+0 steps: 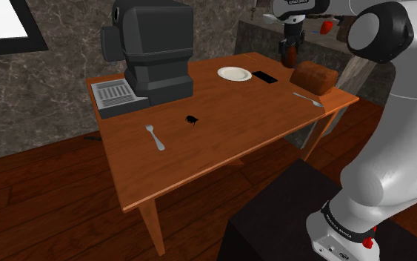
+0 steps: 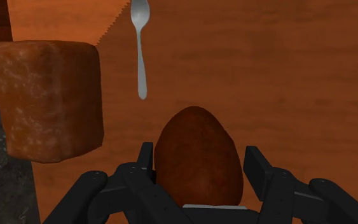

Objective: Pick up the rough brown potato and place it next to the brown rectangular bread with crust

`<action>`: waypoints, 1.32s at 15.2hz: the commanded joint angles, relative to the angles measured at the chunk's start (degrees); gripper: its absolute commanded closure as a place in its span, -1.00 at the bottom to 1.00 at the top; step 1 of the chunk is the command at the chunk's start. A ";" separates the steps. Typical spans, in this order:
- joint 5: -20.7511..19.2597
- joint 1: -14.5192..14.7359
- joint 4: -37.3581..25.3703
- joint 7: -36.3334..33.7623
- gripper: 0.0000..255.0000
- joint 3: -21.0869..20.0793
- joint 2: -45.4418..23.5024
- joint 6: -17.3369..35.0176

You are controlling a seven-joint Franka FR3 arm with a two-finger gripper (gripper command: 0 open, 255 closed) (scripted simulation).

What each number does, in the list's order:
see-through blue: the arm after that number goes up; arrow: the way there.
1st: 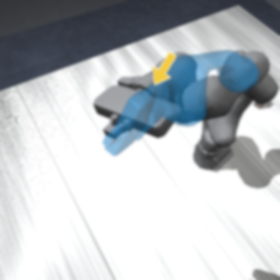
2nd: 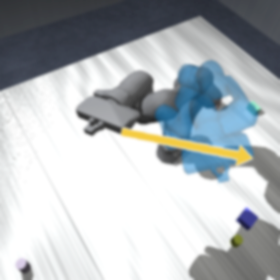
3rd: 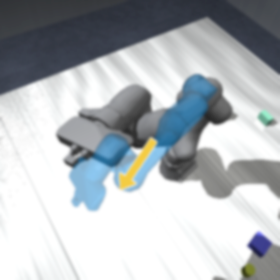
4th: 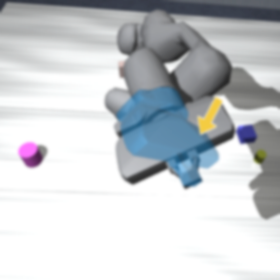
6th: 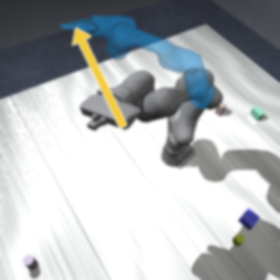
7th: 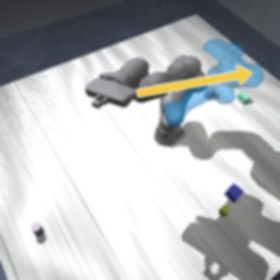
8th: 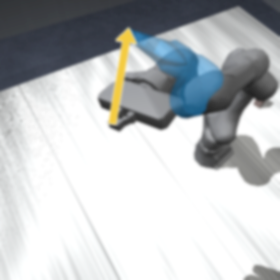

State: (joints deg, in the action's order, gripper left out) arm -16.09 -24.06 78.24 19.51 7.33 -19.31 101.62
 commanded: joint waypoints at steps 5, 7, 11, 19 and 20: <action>2.57 -5.59 -12.83 7.67 1.00 1.62 -8.78 -1.92; 3.06 -6.79 -15.10 8.90 1.00 1.78 -10.78 -1.85; 2.78 -6.66 -10.86 8.00 1.00 1.77 -10.02 1.53; 2.28 -6.52 -4.10 6.35 1.00 1.77 -9.59 7.65; 2.22 -6.51 -3.38 6.15 1.00 1.78 -9.61 8.37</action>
State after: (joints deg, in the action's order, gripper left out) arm -13.77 -30.62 73.70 25.94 9.10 -29.14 109.03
